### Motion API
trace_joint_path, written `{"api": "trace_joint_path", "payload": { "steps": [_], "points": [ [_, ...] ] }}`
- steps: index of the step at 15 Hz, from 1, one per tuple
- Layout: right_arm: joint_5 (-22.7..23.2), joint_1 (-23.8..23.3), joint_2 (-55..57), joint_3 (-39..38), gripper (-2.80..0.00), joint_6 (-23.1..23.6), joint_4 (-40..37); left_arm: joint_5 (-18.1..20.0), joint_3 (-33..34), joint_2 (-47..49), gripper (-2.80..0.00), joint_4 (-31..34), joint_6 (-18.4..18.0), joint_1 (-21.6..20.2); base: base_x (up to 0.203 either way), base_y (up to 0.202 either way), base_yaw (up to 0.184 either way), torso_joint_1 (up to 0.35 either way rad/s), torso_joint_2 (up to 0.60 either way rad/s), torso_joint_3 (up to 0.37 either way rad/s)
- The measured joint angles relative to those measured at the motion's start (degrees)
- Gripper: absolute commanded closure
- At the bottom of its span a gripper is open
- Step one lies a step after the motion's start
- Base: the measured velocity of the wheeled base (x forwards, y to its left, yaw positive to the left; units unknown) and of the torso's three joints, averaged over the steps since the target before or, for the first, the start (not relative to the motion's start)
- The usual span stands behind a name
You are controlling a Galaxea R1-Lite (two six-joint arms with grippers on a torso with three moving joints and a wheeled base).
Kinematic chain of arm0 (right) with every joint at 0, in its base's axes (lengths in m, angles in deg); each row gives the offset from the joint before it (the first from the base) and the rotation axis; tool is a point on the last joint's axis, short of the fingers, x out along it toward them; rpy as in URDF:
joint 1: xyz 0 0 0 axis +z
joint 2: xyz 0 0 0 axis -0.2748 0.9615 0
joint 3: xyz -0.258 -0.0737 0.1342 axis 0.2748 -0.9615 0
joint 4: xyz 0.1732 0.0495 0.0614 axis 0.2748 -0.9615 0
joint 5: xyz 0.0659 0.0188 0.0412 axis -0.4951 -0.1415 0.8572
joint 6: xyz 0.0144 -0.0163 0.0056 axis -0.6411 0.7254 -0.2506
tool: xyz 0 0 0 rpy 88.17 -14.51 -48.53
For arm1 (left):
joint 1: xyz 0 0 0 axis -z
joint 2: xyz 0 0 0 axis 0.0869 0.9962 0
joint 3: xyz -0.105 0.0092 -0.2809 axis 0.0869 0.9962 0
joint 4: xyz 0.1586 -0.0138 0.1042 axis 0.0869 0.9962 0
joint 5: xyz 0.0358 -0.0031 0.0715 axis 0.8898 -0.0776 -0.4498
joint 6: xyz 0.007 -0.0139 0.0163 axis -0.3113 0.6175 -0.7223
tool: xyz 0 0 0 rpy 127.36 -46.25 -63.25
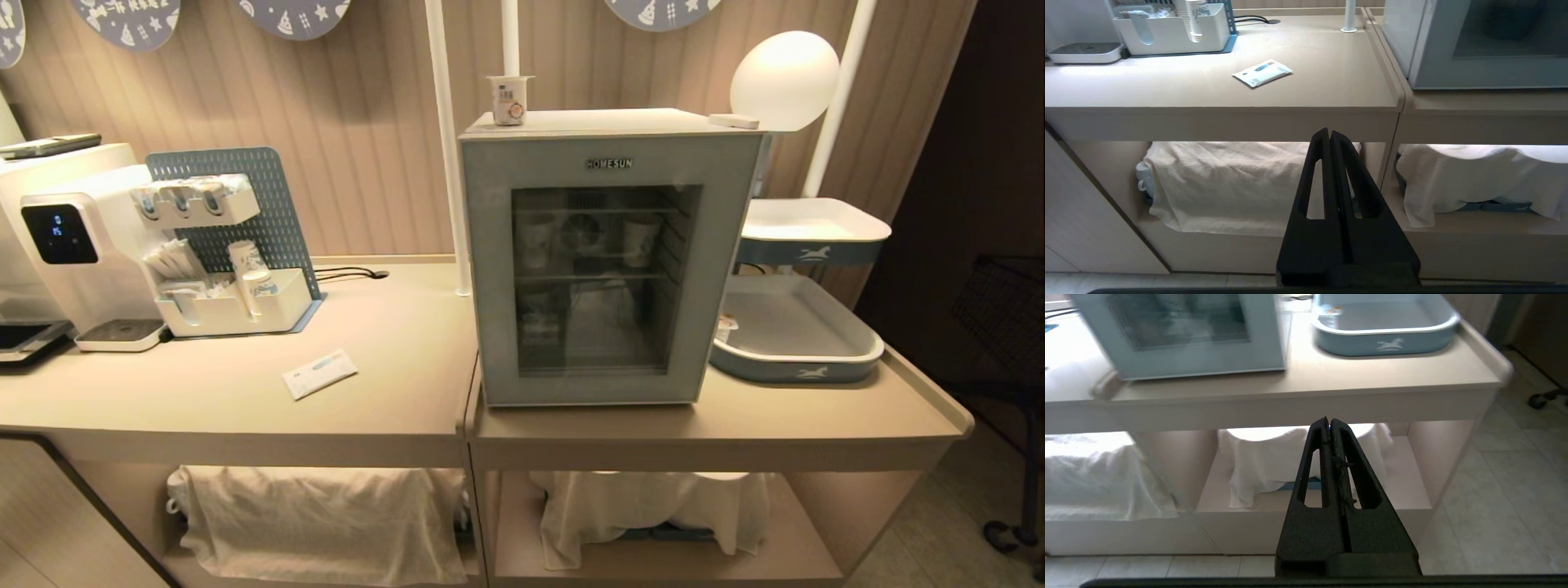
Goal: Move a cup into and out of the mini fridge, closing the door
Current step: Open the freezer door
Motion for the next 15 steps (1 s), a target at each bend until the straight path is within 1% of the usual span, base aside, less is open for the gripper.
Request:
{"api": "trace_joint_path", "payload": {
  "steps": [2, 3, 6, 13, 15],
  "points": [
    [-0.05, -0.13, 0.02, 0.00, 0.00, -0.02, 0.02, 0.09, 0.00, 0.00, 0.00, 0.03, 0.25, 0.09, 0.000, -0.174, 0.000, 0.001, 0.00, 0.000],
    [-0.04, -0.01, 0.02, 0.00, 0.00, -0.02, 0.04, 0.13, 0.00, 0.00, 0.00, 0.02, 0.19, 0.02, 0.000, -0.079, -0.002, 0.002, 0.00, 0.005],
    [-0.02, -0.09, 0.02, 0.00, 0.00, -0.02, 0.02, 0.17, 0.00, 0.00, 0.00, -0.09, -0.06, 0.08, 0.014, -0.003, 0.007, 0.001, 0.00, 0.004],
    [0.04, -0.13, 0.02, 0.00, 0.00, 0.00, 0.05, 0.18, 0.00, 0.00, 0.00, -0.06, 0.17, 0.09, 0.180, -0.001, 0.000, 0.005, 0.00, 0.000],
    [-0.02, -0.05, 0.02, 0.00, 0.00, 0.02, 0.02, 0.07, 0.00, 0.00, 0.00, -0.17, -0.21, 0.02, 0.044, 0.000, 0.000, 0.008, 0.01, -0.001]
  ]
}}
